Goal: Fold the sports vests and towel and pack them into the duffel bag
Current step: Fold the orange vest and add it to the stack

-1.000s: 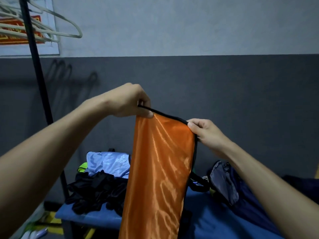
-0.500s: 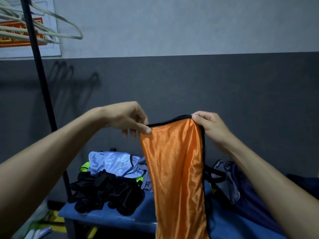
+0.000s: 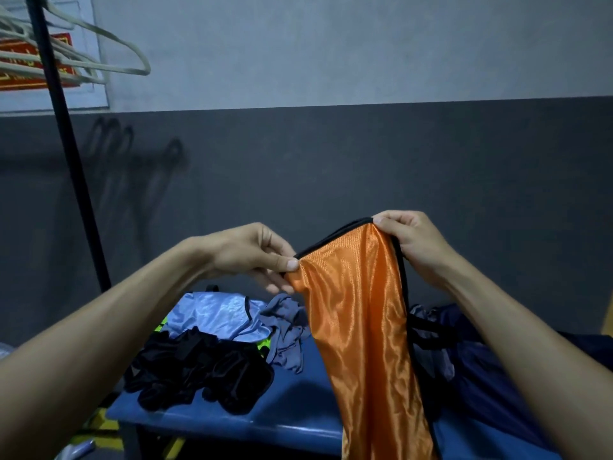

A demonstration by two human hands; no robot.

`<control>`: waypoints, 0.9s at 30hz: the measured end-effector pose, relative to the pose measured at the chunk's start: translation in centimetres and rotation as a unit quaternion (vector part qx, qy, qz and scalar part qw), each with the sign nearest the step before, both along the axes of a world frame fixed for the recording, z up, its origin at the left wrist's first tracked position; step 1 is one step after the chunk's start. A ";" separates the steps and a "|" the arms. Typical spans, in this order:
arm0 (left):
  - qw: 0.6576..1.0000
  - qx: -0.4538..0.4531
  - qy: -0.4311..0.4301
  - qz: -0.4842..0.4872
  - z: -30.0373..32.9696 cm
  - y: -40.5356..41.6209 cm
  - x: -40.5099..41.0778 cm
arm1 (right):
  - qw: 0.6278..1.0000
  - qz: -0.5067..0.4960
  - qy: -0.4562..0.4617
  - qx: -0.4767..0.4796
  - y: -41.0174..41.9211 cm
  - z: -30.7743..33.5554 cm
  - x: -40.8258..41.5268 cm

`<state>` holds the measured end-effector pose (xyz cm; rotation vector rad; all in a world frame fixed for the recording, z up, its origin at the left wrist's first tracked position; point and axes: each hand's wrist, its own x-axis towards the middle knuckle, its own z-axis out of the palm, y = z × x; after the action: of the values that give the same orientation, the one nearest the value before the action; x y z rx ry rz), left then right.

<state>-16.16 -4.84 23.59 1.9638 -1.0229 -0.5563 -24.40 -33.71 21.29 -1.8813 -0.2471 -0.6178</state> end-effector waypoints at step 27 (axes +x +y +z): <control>0.879 0.167 -0.442 0.055 4.8 -1.1 -1.5 | 0.997 0.022 0.061 -0.050 -2.0 -1.7 -1.7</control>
<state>-17.68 -5.91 28.34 2.6449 -1.3941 0.3192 -26.09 -35.74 19.60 -1.9962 -0.2428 -0.4668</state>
